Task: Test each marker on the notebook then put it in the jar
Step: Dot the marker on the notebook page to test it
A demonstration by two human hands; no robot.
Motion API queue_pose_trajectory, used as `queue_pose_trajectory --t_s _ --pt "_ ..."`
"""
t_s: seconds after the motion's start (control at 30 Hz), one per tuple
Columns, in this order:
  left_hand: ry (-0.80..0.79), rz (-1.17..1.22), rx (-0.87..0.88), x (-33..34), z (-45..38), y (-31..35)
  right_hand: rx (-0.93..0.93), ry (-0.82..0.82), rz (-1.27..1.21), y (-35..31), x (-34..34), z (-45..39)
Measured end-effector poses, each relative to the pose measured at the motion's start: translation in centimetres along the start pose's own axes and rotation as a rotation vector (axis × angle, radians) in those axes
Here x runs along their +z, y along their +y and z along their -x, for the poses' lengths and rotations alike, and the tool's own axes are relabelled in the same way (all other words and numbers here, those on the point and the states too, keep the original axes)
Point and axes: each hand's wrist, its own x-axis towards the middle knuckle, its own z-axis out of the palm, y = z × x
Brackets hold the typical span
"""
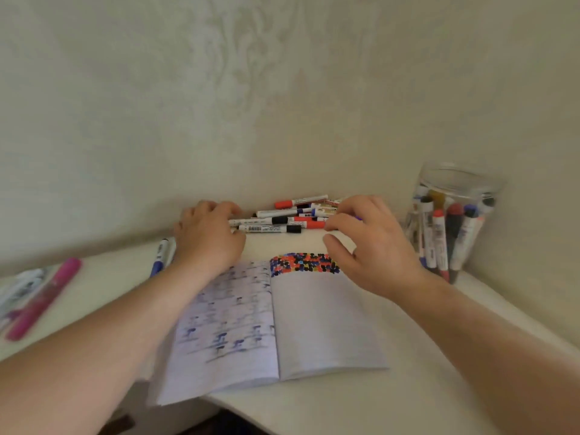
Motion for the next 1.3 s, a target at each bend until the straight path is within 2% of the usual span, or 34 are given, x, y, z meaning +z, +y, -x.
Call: queue_pose_trajectory --t_s 0.07,0.17,0.23,0.37,0.5,0.6,0.73,0.87,0.97,1.13,1.2,1.3 --pt "0.003 -0.145 -0.046 -1.8 -1.1 -2.1 0.034 0.014 -0.037 0.1 1.3 0.3" --pt "-0.168 -0.359 -0.12 -2.8 -2.1 -4.7 0.106 0.076 -0.139 -0.2 2.5 0.2" --pt "-0.24 -0.429 -0.096 -2.1 -2.0 -5.9 0.132 0.083 -0.191 -0.4 2.9 0.0" --pt "-0.107 -0.386 0.032 -1.1 -1.9 -6.9 0.165 0.072 -0.234 -0.3 2.9 0.2" --pt "0.04 -0.228 0.06 -2.6 -2.0 -5.2 0.232 0.017 -0.267 -0.3 2.1 0.1" --pt "0.095 -0.144 0.128 -3.8 -0.7 -2.7 0.334 -0.106 -0.373 -0.8 1.5 -0.1" --pt "-0.072 0.18 0.425 -3.6 2.8 1.2 0.436 -0.349 -0.538 -0.9 2.0 -0.1" --pt "-0.186 0.327 0.642 -2.0 5.6 4.5 0.43 -0.303 -1.014 -2.3 2.1 -0.1" --pt "-0.27 0.41 0.639 -1.4 5.5 4.9 0.43 -0.245 -1.189 -3.2 1.2 -0.4" --pt "-0.35 0.137 0.422 -0.5 4.8 2.8 0.892 -0.041 -1.199 -0.4 -0.4 -0.8" --pt "-0.389 0.015 0.419 0.2 5.2 2.3 0.918 -0.132 -1.012 0.8 -0.5 -0.2" --pt "-0.403 0.011 0.372 1.2 5.5 1.9 0.879 -0.304 -0.671 1.3 0.2 0.7"
